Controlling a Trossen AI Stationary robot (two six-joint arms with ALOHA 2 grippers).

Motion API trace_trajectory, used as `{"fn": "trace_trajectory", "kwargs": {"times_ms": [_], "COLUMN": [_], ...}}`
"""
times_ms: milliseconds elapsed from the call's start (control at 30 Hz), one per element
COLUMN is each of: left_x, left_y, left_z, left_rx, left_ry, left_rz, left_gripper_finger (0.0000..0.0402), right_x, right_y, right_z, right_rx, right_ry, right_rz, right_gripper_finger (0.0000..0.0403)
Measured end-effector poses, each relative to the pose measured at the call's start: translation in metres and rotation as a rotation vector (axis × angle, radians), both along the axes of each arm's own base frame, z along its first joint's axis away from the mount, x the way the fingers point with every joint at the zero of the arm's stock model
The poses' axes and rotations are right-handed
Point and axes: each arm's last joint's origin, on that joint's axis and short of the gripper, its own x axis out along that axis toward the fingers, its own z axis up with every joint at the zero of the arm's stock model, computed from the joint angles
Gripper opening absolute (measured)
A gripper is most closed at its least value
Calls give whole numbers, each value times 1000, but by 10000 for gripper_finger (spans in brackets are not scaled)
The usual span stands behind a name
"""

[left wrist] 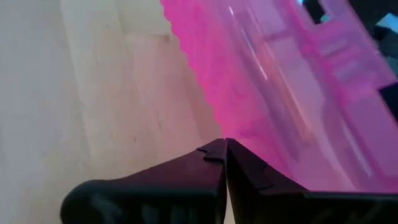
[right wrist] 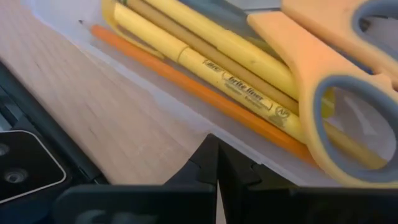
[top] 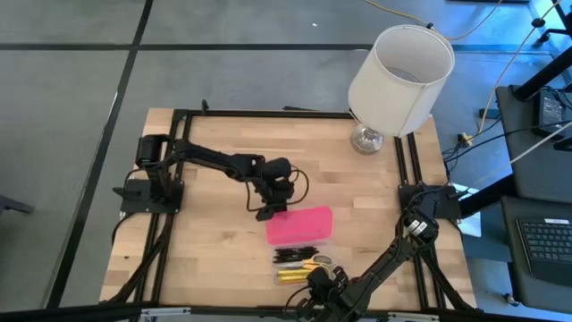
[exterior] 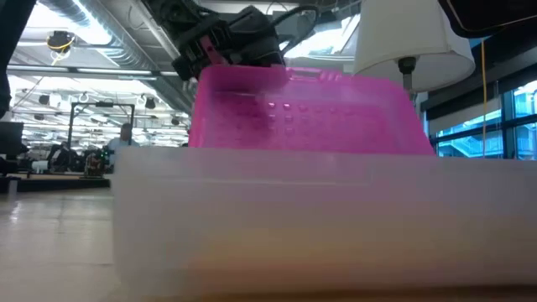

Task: Pick & place school supplies into a supply box
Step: Close the pink supply box

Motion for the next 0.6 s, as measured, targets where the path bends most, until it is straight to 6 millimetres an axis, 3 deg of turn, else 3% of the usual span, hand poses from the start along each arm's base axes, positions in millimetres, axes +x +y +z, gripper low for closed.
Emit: {"fn": "trace_trajectory", "kwargs": {"times_ms": [400,600], "left_x": [4,15], "left_y": [-41,-52], "left_z": [4,24], "left_rx": [-36,-49], "left_ry": [-9,-52], "left_rz": [-42,-64], "left_gripper_finger": [1,1], "right_x": [0,0], "right_y": [0,0], "right_z": [-1,0], "right_rx": [-1,1], "right_ry": [1,-2], "right_rz": [1,2], "right_gripper_finger": [4,4]}}
